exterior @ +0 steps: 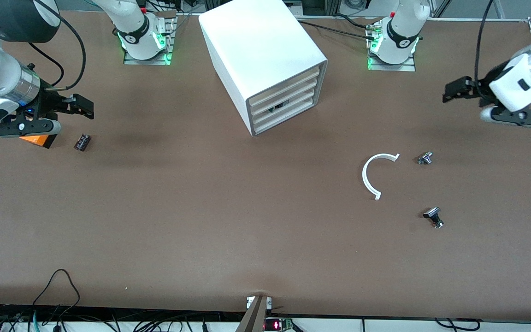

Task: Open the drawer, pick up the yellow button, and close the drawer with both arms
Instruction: 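Reach the left gripper to the cabinet drawer while the right gripper approaches, then grasp the drawer front with the left gripper while the right gripper nears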

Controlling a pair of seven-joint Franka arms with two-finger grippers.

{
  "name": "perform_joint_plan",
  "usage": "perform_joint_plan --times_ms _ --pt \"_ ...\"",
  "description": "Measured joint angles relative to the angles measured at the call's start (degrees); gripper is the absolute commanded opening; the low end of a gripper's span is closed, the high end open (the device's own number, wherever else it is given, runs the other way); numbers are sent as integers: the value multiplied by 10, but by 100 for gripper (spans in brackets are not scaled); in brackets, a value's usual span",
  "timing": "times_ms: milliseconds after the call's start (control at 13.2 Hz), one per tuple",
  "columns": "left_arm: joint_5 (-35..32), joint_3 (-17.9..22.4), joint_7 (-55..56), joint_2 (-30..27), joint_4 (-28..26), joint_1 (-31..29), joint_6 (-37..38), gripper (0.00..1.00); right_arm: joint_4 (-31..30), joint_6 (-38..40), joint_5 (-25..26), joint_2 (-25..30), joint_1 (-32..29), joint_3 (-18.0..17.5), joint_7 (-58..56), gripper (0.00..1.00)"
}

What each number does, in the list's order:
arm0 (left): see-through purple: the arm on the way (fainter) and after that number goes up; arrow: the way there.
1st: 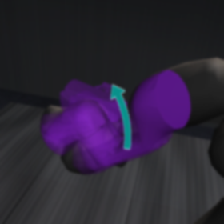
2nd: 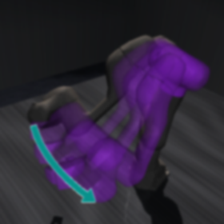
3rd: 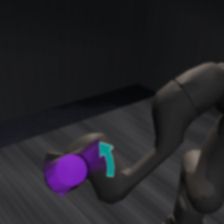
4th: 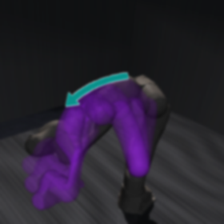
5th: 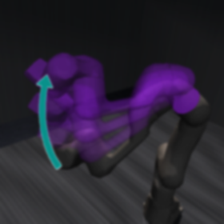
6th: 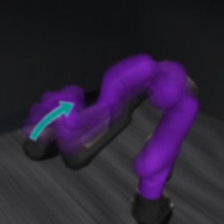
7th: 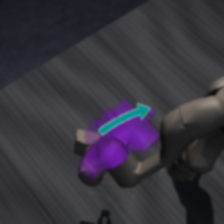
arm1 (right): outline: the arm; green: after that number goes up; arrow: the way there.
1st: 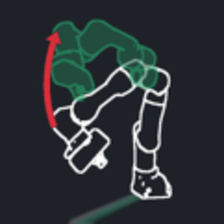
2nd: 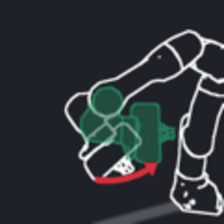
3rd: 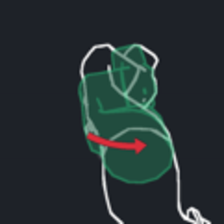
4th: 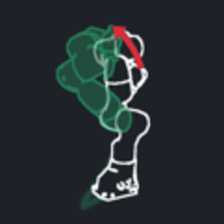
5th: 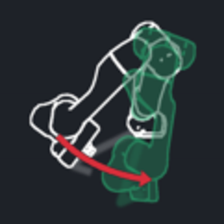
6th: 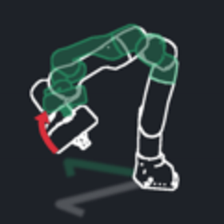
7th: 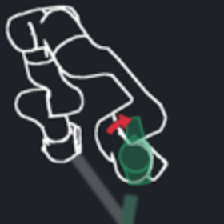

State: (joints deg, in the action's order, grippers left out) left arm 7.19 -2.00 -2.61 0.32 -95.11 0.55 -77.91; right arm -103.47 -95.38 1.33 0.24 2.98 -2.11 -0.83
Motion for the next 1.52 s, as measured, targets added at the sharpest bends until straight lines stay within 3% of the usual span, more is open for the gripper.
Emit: perform_joint_plan --times_ms 152,455,683,835,1214,1518 --pt "77 -1 -41 22 -5 -1 34 99 4 3 0 0 7 -3 -2 99" --pt "274 0 -212 106 -42 -24 32 98 31 4 -5 0 56 -7 15 99" --pt "406 -2 -316 150 -106 -25 -6 94 69 4 -6 -15 90 -8 94 100" --pt "465 -21 -376 153 -166 -20 -39 86 100 4 -11 -37 106 -8 127 100" --pt "489 -106 -424 151 -215 -12 -114 82 123 -2 -24 -61 146 -9 243 100" --pt "491 -152 -472 151 -266 -12 -172 69 173 -8 -31 -94 183 -9 357 100"
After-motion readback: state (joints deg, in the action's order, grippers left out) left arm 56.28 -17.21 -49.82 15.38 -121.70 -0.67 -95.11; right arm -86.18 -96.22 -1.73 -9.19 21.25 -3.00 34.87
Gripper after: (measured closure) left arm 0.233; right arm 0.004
